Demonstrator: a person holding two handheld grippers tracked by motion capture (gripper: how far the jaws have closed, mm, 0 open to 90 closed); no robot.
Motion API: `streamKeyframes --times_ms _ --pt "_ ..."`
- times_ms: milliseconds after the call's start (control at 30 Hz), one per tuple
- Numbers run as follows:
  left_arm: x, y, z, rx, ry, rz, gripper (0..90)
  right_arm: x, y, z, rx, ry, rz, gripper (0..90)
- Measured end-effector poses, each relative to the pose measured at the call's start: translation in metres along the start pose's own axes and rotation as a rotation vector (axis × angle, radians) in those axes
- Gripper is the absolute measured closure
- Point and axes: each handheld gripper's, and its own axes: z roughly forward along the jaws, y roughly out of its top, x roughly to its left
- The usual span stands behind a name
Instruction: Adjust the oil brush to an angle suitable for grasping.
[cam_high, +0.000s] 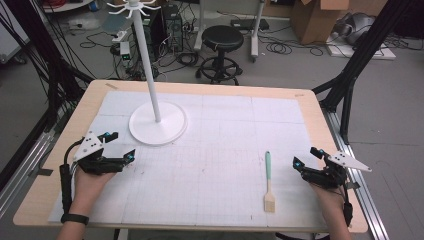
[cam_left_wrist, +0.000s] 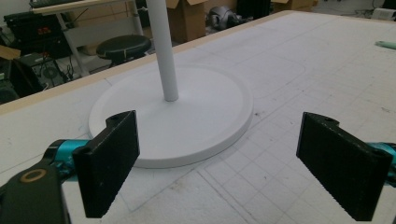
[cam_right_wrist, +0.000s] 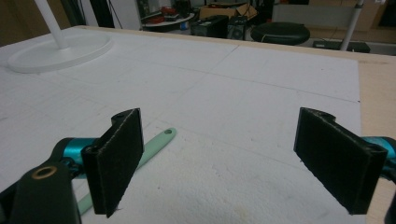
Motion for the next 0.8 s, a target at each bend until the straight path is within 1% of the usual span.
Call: streamKeyframes --times_ms 100,300,500,567,667,700,800 --pt "0.001 0.000 -0.001 0.001 0.006 -0.003 13.8 0.000 0.000 -0.001 0.002 0.000 0.003 15.3" --pt "0.001 0.000 -0.001 -0.001 0.001 -0.003 13.8 0.002 0.001 0.000 0.003 -0.005 -0.013 15.3" --pt "0.000 0.000 -0.001 -0.002 0.005 -0.006 13.8 0.003 0.001 0.000 0.008 -0.006 -0.018 15.3" --pt "0.000 0.000 0.000 0.002 0.003 -0.005 13.8 0.004 0.002 0.000 0.009 -0.008 -0.014 15.2" --pt "0.000 0.000 0.000 0.003 0.002 -0.007 13.8 0.008 0.003 0.001 0.014 -0.005 -0.012 15.3" --pt "0.000 0.000 0.000 0.003 0.003 -0.008 13.8 0.012 0.004 0.002 0.022 -0.005 0.002 15.3" --pt "0.001 0.000 -0.001 0.001 0.004 -0.007 13.8 0.019 0.006 0.006 0.031 -0.006 0.008 15.3"
